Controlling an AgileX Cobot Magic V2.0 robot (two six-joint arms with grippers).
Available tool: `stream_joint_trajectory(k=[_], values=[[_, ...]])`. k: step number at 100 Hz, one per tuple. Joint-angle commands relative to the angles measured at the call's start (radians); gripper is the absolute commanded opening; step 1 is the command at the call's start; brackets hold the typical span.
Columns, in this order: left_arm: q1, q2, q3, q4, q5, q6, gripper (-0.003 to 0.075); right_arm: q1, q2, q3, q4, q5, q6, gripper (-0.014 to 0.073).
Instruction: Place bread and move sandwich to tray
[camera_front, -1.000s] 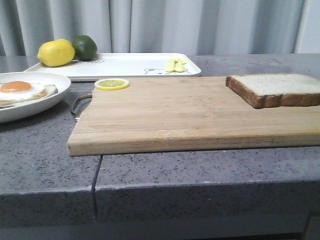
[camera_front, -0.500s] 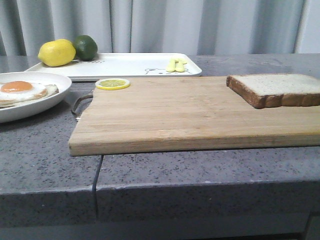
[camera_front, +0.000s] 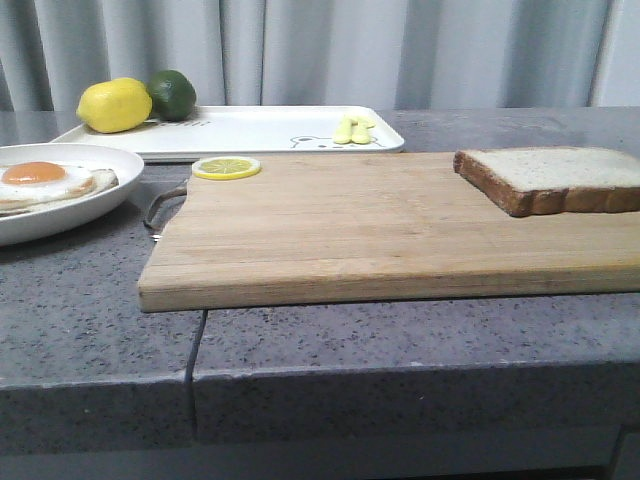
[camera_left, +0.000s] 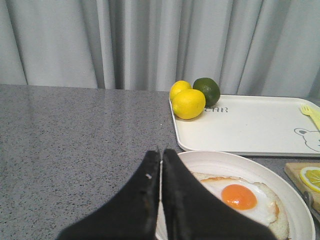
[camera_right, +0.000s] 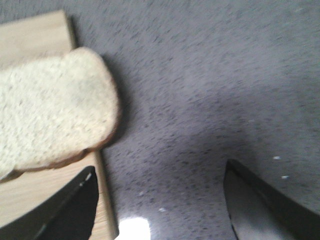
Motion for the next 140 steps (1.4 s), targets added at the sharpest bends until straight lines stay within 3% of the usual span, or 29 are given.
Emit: stream_joint_trajectory(k=[1, 25, 41, 83, 101, 108, 115, 131, 140], values=[[-0.007, 0.013, -0.037, -0.002, -0.079, -0.008, -0.0020, -0.011, 0.071, -0.102, 0.096, 0.039, -0.124, 0.0486], [-0.007, 0.013, -0.037, -0.002, -0.079, -0.008, -0.0020, -0.114, 0.241, -0.212, 0.418, 0.100, -0.327, 0.0479], [-0.007, 0.015, -0.037, -0.002, -0.079, -0.008, -0.0020, -0.193, 0.313, -0.217, 0.553, 0.111, -0.416, 0.0479], [-0.007, 0.052, -0.037, -0.002, -0.079, -0.008, -0.0020, -0.206, 0.488, -0.232, 0.714, 0.105, -0.546, 0.0479], [-0.007, 0.054, -0.037, -0.002, -0.079, -0.008, -0.0020, -0.206, 0.531, -0.232, 0.718, 0.096, -0.548, 0.0468], [-0.007, 0.054, -0.037, -0.002, -0.079, -0.008, -0.0020, -0.206, 0.534, -0.233, 0.718, 0.091, -0.548, 0.0419], [-0.007, 0.054, -0.037, -0.002, -0.079, -0.008, -0.0020, -0.206, 0.535, -0.233, 0.718, 0.092, -0.548, 0.0308], [-0.007, 0.054, -0.037, -0.002, -0.079, -0.008, -0.0020, -0.206, 0.535, -0.233, 0.718, 0.099, -0.548, -0.0064], [-0.007, 0.054, -0.037, -0.002, -0.079, -0.008, -0.0020, -0.210, 0.531, -0.234, 0.718, 0.099, -0.548, -0.0068]])
